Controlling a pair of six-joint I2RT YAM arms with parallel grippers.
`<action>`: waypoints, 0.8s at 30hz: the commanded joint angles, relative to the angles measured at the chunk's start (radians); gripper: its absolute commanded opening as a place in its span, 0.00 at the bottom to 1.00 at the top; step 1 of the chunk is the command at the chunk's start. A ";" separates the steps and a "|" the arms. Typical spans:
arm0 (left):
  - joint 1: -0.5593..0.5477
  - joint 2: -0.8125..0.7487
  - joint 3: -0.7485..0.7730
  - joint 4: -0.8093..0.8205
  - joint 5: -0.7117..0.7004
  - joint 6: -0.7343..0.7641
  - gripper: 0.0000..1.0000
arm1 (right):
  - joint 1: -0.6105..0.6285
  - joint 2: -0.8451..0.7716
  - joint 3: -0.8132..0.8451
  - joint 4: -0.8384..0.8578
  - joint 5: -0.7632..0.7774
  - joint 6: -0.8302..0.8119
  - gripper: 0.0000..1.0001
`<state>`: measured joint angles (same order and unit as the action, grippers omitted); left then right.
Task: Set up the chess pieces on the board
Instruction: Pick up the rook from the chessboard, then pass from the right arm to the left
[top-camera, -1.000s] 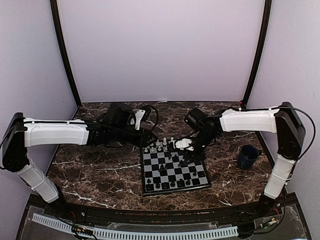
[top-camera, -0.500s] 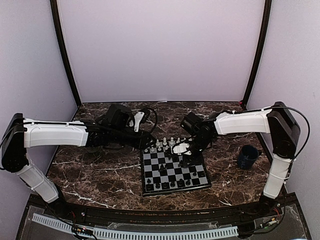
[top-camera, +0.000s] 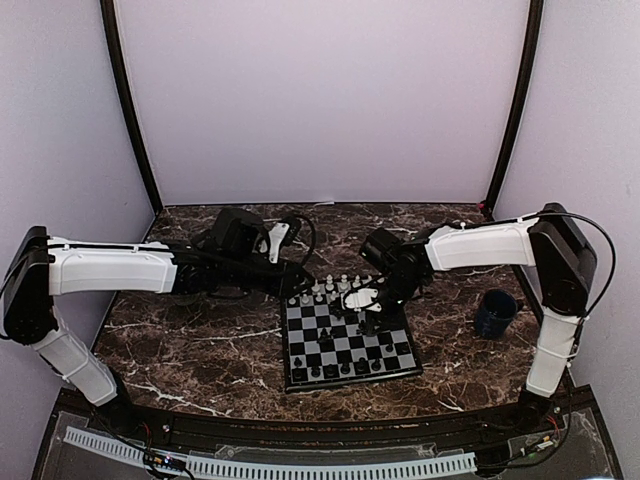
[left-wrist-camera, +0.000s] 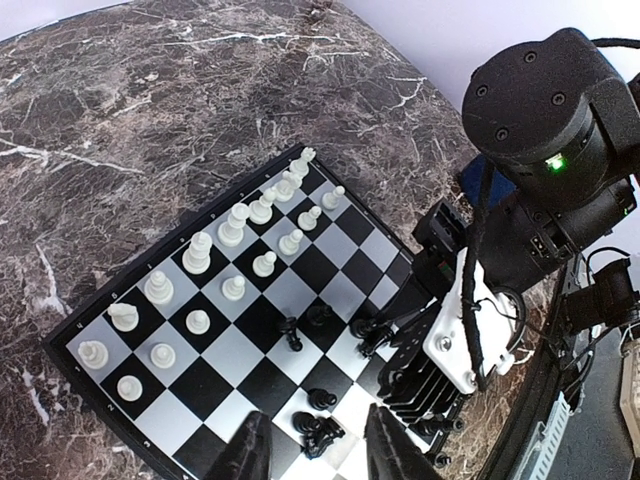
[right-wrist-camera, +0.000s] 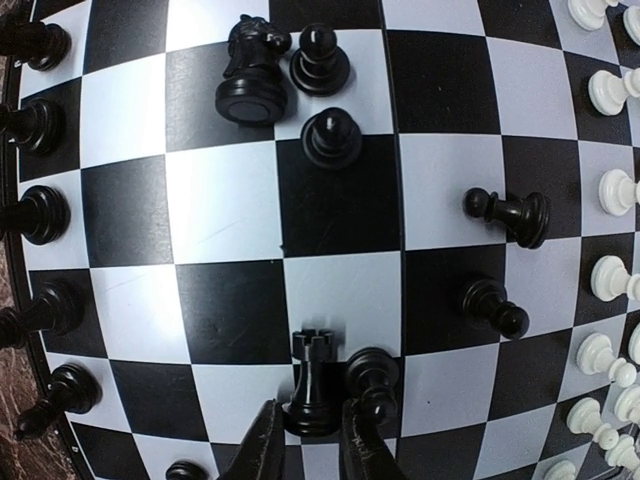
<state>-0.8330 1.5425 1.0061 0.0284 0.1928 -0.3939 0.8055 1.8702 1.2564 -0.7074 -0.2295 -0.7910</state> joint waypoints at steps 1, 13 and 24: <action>0.010 0.014 -0.010 0.041 0.043 -0.035 0.35 | 0.013 -0.052 -0.010 -0.029 -0.046 0.024 0.20; 0.046 0.126 -0.011 0.233 0.266 -0.246 0.37 | -0.018 -0.149 0.072 -0.045 -0.220 0.136 0.17; 0.046 0.258 -0.022 0.581 0.488 -0.469 0.38 | -0.083 -0.116 0.189 -0.021 -0.345 0.248 0.18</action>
<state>-0.7883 1.7752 0.9985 0.4549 0.5831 -0.7681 0.7330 1.7470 1.4212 -0.7467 -0.5110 -0.5903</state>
